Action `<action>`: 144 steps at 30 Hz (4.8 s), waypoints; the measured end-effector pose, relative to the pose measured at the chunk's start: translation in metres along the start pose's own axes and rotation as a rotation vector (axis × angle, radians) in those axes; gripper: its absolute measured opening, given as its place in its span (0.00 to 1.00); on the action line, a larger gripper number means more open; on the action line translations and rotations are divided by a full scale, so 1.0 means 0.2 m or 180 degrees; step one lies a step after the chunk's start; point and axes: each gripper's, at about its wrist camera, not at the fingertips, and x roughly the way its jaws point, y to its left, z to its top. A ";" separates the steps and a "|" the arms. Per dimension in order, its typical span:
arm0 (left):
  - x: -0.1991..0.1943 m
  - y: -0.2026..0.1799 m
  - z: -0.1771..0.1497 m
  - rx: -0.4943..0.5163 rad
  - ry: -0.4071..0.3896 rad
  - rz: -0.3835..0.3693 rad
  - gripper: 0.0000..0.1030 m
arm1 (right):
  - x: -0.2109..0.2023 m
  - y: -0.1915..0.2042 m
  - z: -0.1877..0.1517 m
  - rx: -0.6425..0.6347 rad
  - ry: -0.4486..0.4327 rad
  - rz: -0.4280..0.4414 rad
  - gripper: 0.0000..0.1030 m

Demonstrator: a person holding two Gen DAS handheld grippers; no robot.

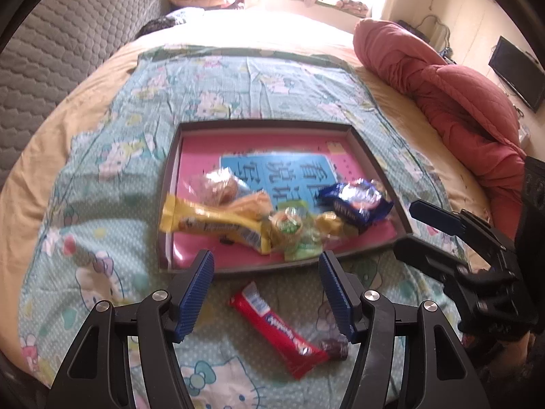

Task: Organize snacks
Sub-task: 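Move the open left tool to the red candy stick while the right tool approaches the brown chocolate, then grasp the red candy stick with the left tool while the right tool grasps the brown chocolate, then carry the red candy stick over the tray with the left tool while the right tool carries the chocolate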

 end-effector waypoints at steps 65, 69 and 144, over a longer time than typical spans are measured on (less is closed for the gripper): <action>0.34 0.11 -0.27 -0.0297 0.0363 -0.0185 0.27 | 0.39 0.03 -0.34 -0.0031 0.0947 -0.0143 0.26; 0.29 0.09 -0.27 -0.0216 0.0309 -0.0215 0.25 | 0.37 0.01 -0.33 0.0115 0.0900 -0.0031 0.26; 0.00 0.08 0.15 -0.0417 -0.0585 -0.0017 0.24 | 0.04 -0.35 -0.06 0.0756 -0.0106 -0.0362 0.26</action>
